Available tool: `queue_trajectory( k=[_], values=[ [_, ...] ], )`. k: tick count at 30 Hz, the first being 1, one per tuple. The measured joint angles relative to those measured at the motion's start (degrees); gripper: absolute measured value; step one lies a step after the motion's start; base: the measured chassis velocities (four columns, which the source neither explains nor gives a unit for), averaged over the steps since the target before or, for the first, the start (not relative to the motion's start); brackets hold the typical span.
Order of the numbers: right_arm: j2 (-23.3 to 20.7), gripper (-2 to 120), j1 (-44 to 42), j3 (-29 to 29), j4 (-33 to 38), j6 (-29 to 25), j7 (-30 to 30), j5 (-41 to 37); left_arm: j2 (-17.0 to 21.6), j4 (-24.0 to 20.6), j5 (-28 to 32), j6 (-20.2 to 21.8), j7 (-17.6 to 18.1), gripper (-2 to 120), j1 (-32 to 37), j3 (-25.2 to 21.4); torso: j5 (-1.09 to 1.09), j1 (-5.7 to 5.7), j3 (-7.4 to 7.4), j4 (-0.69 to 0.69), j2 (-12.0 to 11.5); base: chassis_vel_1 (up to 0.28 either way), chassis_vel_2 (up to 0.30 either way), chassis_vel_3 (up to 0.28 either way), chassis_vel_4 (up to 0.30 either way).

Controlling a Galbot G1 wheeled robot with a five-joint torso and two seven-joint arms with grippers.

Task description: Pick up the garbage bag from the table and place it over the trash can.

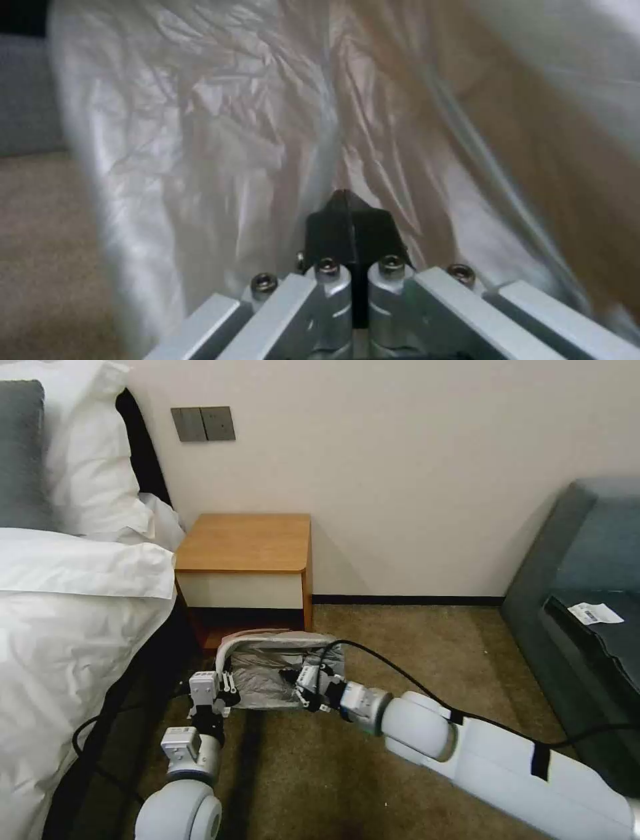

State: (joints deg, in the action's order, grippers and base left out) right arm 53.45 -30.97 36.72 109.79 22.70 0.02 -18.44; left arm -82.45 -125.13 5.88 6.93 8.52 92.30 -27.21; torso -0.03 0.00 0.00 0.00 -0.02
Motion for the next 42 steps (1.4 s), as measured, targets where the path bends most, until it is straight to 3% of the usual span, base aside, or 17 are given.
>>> queue_trajectory(
  k=[9,21,42],
  values=[
    [6.6,0,7.2,6.7,-9.2,1.5,1.2,2.1,-0.3,-1.8,-1.9,-0.1,0.0,6,1.7,0.1,-0.01,0.0,0.0,0.0,0.0,0.0,0.0,0.0,0.0],
    [11.5,0,14.2,13.3,-21.1,-0.3,0.2,6.9,-1.2,-3.5,-5.9,-0.3,0.0,6,3.9,1.5,0.0,0.0,0.0,0.0,0.0,0.0,0.0,0.0,0.0],
    [18.2,0,16.9,17.8,-31.4,-0.9,1.7,7.8,-3.1,-3.9,-11.2,-1.8,0.1,6,5.8,4.3,0.01,0.0,0.0,0.0,0.0,0.0,0.0,0.0,0.0]
  ],
)
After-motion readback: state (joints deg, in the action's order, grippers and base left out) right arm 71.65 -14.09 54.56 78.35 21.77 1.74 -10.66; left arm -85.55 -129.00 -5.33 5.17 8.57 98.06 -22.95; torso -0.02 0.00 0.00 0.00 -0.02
